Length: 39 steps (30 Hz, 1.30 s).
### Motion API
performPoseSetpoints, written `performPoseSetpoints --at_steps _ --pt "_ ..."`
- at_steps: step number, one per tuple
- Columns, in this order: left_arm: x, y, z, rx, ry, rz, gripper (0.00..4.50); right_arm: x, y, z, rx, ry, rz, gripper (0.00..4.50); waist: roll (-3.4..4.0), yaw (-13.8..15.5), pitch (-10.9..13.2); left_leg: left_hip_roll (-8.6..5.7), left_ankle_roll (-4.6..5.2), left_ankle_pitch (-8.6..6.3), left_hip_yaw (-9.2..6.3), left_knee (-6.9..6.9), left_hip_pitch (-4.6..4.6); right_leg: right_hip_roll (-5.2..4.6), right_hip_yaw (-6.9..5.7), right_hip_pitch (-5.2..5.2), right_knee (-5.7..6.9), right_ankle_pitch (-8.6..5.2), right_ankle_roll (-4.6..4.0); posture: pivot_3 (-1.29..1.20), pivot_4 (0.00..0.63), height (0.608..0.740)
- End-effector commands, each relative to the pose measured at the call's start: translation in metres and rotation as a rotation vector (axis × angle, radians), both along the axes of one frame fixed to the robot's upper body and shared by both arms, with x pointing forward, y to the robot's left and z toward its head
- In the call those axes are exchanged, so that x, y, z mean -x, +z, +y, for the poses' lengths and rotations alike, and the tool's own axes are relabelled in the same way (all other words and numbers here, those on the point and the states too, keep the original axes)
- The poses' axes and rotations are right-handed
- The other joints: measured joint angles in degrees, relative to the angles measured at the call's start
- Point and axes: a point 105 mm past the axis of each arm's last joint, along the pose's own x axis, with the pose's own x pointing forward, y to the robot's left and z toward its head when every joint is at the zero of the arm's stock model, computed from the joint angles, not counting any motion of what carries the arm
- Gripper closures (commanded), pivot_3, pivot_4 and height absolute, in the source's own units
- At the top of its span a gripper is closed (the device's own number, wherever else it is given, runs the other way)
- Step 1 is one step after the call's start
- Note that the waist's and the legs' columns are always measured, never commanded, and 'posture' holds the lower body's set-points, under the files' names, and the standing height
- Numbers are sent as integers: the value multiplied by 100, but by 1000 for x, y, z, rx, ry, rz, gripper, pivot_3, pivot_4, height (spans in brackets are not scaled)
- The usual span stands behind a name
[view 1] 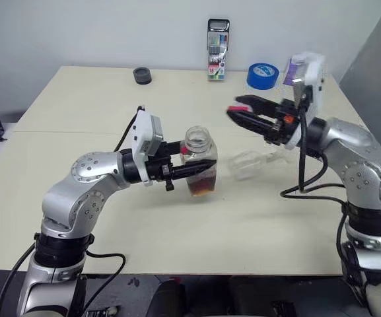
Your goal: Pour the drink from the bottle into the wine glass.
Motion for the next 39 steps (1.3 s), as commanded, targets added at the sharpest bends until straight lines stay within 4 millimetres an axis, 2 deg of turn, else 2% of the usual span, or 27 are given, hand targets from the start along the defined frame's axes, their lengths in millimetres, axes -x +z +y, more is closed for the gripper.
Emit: performPoseSetpoints --at_steps 1,4,6,14,19,20,22,27,30,32,33,35,39 --pt "6 9 -2 24 -17 -58 2647 -4 -7 -47 0 -303 -55 2729 1 9 1 0 0 0 1 0 -1 0 0 0 0 0 1 0 150 740" --pt "5 9 -4 27 -22 -56 2647 0 -34 -75 27 -489 -11 2729 1 9 1 0 -1 1 8 -1 1 1 7 -4 4 0 1 0 150 740" --pt "5 9 -5 29 -28 -56 2647 6 -54 -82 70 -557 16 2729 3 -3 0 1 -2 1 9 -2 5 4 10 -4 9 0 1 0 150 740" --pt "5 11 -8 30 -45 -57 2647 29 -138 -82 110 -668 247 2729 5 -38 -2 5 -2 1 18 -3 15 17 27 -1 13 -1 1 0 150 740" --pt "7 12 -8 27 -46 -57 2647 30 -166 -85 130 -731 320 2729 5 -36 -2 4 -2 1 17 -2 16 17 27 -1 13 -1 1 0 150 740" --pt "7 12 -8 26 -45 -57 2647 30 -169 -85 135 -738 331 2205 5 -36 -2 4 -2 1 16 -3 16 18 26 -1 12 -1 2 0 150 740" --pt "8 12 -8 25 -44 -57 2647 29 -172 -85 132 -744 342 1844 5 -37 -2 5 -3 1 18 -3 18 20 30 0 13 -1 1 0 150 740" --pt "7 12 -6 22 -34 -58 2647 23 -165 -84 110 -710 323 101 5 -41 -2 5 -2 1 19 -2 20 21 32 1 13 -1 1 0 150 740" --pt "8 11 -5 21 -24 -58 2647 21 -151 -79 113 -675 286 46 5 -41 -2 5 -2 1 18 -3 21 22 32 1 14 -1 1 0 150 740" --pt "8 10 -3 19 -16 -58 2647 22 -133 -74 120 -622 238 46 6 -37 -2 5 -2 1 18 -2 19 22 32 1 13 -1 1 0 150 740" --pt "7 10 -1 18 -5 -58 2647 23 -118 -71 119 -577 196 46 6 -36 -2 4 -2 1 18 -2 18 22 33 1 13 -1 1 0 150 740" --pt "3 11 6 16 30 -63 2647 29 -83 -56 133 -402 97 46 11 -45 1 5 -1 1 17 -2 18 22 32 1 12 -1 1 0 150 740" --pt "-6 13 24 24 138 -68 2647 52 -37 -29 115 14 95 46 11 -49 2 8 19 -11 13 -2 24 27 30 5 13 -1 1 0 150 740"
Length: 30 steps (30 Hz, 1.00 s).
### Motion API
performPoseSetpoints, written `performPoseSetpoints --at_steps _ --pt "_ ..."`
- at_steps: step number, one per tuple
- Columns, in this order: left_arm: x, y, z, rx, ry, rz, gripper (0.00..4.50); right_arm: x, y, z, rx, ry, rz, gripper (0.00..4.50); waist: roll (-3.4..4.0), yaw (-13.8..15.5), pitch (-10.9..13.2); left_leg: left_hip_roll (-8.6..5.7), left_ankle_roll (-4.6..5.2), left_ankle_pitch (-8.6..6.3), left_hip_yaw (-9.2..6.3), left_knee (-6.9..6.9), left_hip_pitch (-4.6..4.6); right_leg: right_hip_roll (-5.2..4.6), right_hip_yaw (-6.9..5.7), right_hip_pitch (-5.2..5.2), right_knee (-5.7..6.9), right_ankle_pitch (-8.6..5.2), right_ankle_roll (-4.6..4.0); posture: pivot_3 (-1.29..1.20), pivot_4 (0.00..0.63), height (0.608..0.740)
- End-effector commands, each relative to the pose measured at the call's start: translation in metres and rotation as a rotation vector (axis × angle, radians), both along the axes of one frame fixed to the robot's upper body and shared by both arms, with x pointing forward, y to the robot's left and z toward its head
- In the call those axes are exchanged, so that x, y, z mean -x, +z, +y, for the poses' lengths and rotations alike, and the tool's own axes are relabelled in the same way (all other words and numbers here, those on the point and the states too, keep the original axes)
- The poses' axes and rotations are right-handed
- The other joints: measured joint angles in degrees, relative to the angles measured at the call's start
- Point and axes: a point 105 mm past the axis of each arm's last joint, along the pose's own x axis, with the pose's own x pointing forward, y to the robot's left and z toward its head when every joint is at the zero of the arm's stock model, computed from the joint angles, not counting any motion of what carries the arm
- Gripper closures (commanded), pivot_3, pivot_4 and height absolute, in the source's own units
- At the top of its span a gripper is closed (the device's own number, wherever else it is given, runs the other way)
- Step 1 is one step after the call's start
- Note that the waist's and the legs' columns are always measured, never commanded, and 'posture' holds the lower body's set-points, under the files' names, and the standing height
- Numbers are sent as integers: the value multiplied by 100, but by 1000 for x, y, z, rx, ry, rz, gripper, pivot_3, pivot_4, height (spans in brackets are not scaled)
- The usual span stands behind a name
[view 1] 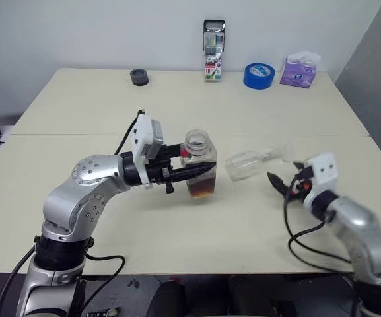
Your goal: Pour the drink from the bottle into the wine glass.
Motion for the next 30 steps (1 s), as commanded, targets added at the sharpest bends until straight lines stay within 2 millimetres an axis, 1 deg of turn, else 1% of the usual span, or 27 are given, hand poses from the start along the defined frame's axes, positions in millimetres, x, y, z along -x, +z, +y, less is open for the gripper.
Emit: performPoseSetpoints --at_steps 1,4,7,10,13,15,17,20,23,26,30 --pt "-5 14 18 18 109 -66 2647 27 40 26 -46 351 -3 46 -1 5 0 1 2 -1 -7 -1 0 1 -6 3 -2 0 0 0 150 740" --pt "-15 17 28 24 217 -90 2647 31 62 41 -58 511 10 46 -2 14 0 3 4 -2 -9 0 -1 2 -8 5 -5 0 -1 0 150 740" --pt "-33 21 43 28 385 -134 2647 31 76 63 -82 612 -3 46 -4 13 -1 1 4 -2 -8 3 -3 -1 -7 5 -4 0 -1 0 150 740" --pt "-50 21 56 18 542 -164 2647 30 80 79 -101 658 -10 46 -4 21 -1 2 4 -2 -12 2 -5 -1 -11 4 -5 1 -1 0 150 740" --pt "-68 22 77 43 746 -191 2647 28 81 92 -110 688 -22 46 -4 29 -1 -2 2 -1 -10 3 -13 -8 -12 -1 -7 1 -1 0 150 740" --pt "-78 20 97 89 893 -182 2647 25 84 99 -116 698 -36 46 -5 29 -1 -3 2 -1 -9 4 -17 -13 -14 -4 -8 1 0 0 150 740" --pt "-84 13 114 124 1009 -161 2647 21 87 104 -127 703 -47 46 -5 26 -1 -4 1 -1 -5 5 -18 -18 -14 -7 -6 2 2 0 150 740" --pt "-88 3 130 170 1103 -140 2647 21 89 109 -132 724 -54 46 -7 31 -3 -4 -6 4 -9 4 -18 -18 -20 -9 -5 2 1 0 150 740" --pt "-90 -5 143 216 1156 -126 2647 20 90 113 -139 737 -58 46 -9 36 -4 -4 -14 8 -9 5 -22 -21 -23 -9 -8 2 1 0 150 740" --pt "-88 -10 154 279 1165 -122 2647 19 92 117 -146 745 -63 46 -9 32 -4 -5 -18 10 -6 5 -21 -25 -23 -9 -8 2 1 0 150 740" --pt "-87 -22 160 297 1137 -84 2647 18 94 120 -151 749 -70 46 -10 31 -5 -5 -19 10 -8 4 -20 -25 -25 -10 -6 2 1 0 150 740"
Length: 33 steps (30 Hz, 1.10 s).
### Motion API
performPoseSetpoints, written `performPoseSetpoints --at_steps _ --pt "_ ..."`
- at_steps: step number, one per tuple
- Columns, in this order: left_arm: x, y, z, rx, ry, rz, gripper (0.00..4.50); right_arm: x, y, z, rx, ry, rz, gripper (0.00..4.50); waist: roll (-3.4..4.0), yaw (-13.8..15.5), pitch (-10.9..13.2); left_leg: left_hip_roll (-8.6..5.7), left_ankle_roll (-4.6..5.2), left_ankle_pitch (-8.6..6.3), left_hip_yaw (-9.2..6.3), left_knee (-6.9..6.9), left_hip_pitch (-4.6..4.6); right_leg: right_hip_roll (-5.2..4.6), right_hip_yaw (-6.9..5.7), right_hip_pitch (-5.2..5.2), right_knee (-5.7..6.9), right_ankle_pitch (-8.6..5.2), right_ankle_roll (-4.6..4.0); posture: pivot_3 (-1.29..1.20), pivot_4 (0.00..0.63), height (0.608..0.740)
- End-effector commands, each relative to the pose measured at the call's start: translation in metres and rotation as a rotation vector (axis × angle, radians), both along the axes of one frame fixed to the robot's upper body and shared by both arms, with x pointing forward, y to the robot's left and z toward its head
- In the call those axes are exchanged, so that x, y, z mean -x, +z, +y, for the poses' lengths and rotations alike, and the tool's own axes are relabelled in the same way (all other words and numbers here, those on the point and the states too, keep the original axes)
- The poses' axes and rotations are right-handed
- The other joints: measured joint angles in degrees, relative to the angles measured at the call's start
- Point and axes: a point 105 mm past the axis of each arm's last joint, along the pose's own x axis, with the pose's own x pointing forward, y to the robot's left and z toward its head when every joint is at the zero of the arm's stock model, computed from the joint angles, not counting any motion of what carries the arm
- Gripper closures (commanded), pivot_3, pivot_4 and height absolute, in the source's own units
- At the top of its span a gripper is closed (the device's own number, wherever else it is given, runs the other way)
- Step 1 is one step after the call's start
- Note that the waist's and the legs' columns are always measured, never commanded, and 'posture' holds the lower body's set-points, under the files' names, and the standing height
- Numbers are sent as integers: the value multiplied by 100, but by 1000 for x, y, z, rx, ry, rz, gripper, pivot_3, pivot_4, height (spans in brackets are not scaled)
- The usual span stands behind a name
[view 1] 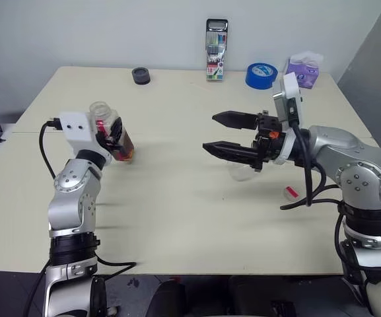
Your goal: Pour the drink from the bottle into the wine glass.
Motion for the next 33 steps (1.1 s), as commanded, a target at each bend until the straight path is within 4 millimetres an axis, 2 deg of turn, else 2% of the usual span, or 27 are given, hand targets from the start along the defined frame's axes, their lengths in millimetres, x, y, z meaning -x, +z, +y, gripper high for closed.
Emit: performPoseSetpoints --at_steps 1,8,13,15,22,29,33 --pt "5 8 5 5 -23 -57 2647 3 11 3 -20 12 -51 46 0 1 0 0 0 0 0 0 -1 0 0 0 0 0 0 0 150 740" --pt "3 -9 12 -10 -29 -8 2647 1 11 3 -21 -5 -55 46 -1 0 -1 -1 0 0 0 0 0 -1 -2 0 1 0 0 0 150 740" --pt "1 -15 13 -6 -33 5 2647 -2 12 2 -19 -24 -59 46 -2 1 -2 0 1 0 0 0 1 -1 -1 0 2 0 0 0 150 740" --pt "1 -17 14 -7 -30 13 1945 -2 12 2 -19 -28 -61 0 -2 0 -2 -1 1 -1 0 0 2 -2 -1 0 3 0 0 0 150 740" --pt "5 -27 17 -10 -21 44 7 -3 11 4 -19 -38 -64 0 -2 -7 -2 0 4 -2 -1 0 2 -1 -1 0 3 0 0 0 150 740" --pt "16 -43 12 -13 -6 101 7 -1 6 4 -15 -42 -59 0 -2 -17 -3 0 4 -2 0 -1 2 -2 -1 0 3 0 0 0 150 740" --pt "39 -58 2 -7 5 154 7 2 2 2 -12 -54 -51 0 -4 -17 -3 1 15 -9 -1 -2 1 -4 0 0 2 0 0 0 150 740"
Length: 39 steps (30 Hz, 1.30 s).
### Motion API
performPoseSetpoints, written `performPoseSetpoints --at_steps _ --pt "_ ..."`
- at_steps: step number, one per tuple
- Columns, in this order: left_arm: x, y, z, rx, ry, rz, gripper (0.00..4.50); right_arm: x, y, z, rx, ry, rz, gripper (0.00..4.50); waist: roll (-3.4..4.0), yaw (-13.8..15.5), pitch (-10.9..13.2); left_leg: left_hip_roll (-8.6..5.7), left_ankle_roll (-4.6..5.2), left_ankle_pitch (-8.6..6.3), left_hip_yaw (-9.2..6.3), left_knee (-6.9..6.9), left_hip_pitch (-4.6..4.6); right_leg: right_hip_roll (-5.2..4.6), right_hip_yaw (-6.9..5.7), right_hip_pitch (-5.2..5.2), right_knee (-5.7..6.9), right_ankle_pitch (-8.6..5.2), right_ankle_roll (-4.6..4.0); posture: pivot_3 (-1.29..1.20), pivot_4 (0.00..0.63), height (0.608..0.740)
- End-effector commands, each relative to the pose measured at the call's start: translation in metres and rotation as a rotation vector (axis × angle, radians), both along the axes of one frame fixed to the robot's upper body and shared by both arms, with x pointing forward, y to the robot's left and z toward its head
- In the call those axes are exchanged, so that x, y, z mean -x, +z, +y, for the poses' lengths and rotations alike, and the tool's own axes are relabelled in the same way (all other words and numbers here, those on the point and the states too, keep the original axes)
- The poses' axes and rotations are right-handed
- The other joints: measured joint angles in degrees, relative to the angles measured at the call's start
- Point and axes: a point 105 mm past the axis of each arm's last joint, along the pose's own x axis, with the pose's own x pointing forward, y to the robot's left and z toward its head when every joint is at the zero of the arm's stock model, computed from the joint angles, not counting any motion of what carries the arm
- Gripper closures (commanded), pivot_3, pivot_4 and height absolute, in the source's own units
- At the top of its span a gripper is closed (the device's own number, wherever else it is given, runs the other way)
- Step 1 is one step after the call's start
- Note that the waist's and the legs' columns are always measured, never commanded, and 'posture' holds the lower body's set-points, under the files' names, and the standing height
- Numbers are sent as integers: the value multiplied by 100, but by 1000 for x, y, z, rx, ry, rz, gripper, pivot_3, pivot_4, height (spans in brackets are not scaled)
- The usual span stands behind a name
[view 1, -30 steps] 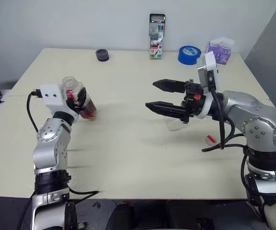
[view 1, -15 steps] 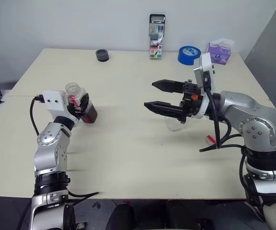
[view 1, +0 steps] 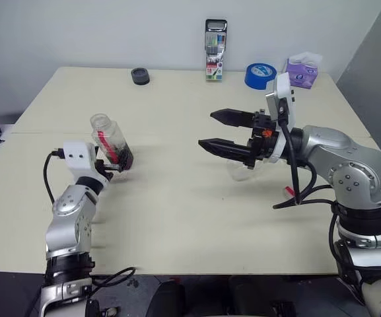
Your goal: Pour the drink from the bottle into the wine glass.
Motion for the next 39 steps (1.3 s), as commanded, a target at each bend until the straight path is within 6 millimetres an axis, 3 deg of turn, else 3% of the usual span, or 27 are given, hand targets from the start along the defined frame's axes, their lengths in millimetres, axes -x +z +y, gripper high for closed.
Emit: performPoseSetpoints --at_steps 1,5,7,12,17,22,26,39 --pt "19 5 -11 -9 4 -5 7 8 6 -3 -19 -10 -41 0 -1 2 -1 0 1 -1 -1 0 -1 0 -1 0 -2 0 0 0 150 740" --pt "55 -15 -28 8 -5 100 7 8 -4 -14 -4 -78 -39 0 -3 3 -4 0 5 -3 0 -1 0 0 0 0 -1 0 0 0 150 740" --pt "72 -15 -43 -11 -80 124 7 7 -9 -23 22 -128 -53 0 -4 8 -4 0 6 -4 0 -3 0 -1 0 3 -4 0 0 0 150 740" --pt "105 20 -116 -78 -555 42 7 -9 -32 -63 288 -259 -304 0 -4 88 -3 -4 8 -4 -4 0 5 -2 -3 9 0 0 0 0 150 740" --pt "118 44 -147 -63 -817 12 7 -37 -71 -112 687 -332 -648 0 -1 101 -5 -3 5 -2 11 -2 31 5 8 26 -2 -1 0 0 150 740" --pt "120 47 -156 -45 -935 31 7 -66 -90 -145 871 -444 -811 0 0 4 -5 5 -17 11 25 -2 39 18 24 25 5 -1 0 0 150 740" --pt "116 48 -159 -54 -983 36 7 -85 -102 -156 981 -468 -889 0 2 -14 -3 6 -19 12 32 -2 43 20 33 24 8 0 -1 0 150 740" --pt "107 46 -153 -74 -944 32 7 -112 -137 -141 1117 -372 -959 0 2 -11 -3 6 -22 13 36 -1 42 21 42 23 5 0 -2 0 150 740"
